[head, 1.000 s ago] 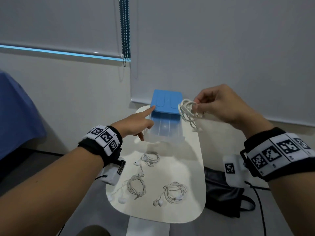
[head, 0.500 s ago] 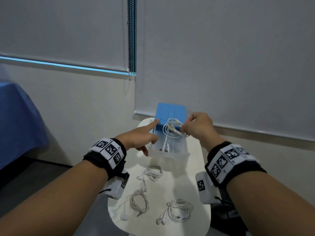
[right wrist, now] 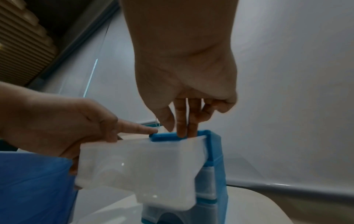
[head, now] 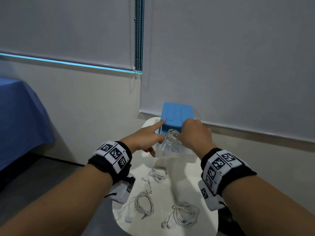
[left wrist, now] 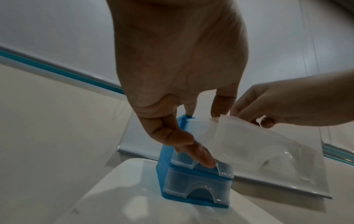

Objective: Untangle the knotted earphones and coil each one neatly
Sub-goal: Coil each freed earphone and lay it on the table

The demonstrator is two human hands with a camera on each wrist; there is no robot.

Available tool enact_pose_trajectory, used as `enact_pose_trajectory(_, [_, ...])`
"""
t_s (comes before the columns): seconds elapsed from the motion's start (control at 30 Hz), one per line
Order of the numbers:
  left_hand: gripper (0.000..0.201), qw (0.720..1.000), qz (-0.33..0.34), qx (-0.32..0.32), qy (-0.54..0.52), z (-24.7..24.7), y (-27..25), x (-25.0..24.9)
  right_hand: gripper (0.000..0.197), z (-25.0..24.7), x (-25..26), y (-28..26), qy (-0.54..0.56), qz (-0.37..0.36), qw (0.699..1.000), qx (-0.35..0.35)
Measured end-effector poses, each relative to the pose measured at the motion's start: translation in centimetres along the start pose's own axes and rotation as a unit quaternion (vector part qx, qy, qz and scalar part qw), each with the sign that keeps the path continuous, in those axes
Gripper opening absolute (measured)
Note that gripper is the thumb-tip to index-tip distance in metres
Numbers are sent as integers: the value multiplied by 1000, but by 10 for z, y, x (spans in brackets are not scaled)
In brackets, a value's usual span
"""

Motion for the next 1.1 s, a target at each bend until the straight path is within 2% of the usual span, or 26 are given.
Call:
enact_pose_trajectory(0.07, [79,1000,8,-11,2,0,0,2,7,-8,-2,-2,12,-30,999,-10])
enact_pose_trajectory(0.13, [79,1000,16,-20,10,1,0,3,17,-15,-5,-10,48,-89,995,-13])
enact_pose_trajectory(0.2, [78,999,26,-31,20,1,1,4,28,-13,-8,-25,72,-156,985,24])
enact_pose_trajectory(0.3, [70,996,47,-64,49,-3,6,1,59,2,-17,-48,3,-236,966,101])
enact_pose_trajectory(0.4, [58,985,74,-114,108,-8,13,-5,64,4,-21,-52,-44,-279,957,72])
enact_pose_trajectory(0.53, [48,972,98,-153,149,-12,16,-11,52,-4,-15,-34,-19,-256,966,5])
enact_pose_trajectory(0.63, [44,969,111,-170,139,-12,17,-13,56,-3,-14,-17,15,-202,979,-34])
enact_pose_trajectory(0.73, [45,972,111,-172,112,-10,22,-11,69,9,-18,4,79,-132,988,-5])
enact_pose_trajectory(0.83, [40,969,99,-212,77,-14,19,-9,61,16,-21,19,115,-105,988,19])
enact_pose_trajectory(0.93, [43,973,41,-226,-18,-7,17,0,49,15,-26,24,138,-93,986,2])
enact_pose_trajectory(1.0, [54,978,-25,-179,-107,11,20,10,50,14,-28,25,147,-92,985,-4])
enact_pose_trajectory(1.1, [42,958,-94,-110,-246,42,29,15,51,12,-30,27,147,-100,984,2])
Point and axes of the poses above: each hand's wrist, its own y-axis towards the middle knuckle, its own z-axis out of the palm, x = y × z, the point moved 7 cm from there along y, towards the middle knuckle, and after that the axes turned 7 degrees about -x, right-handed, at the moved point
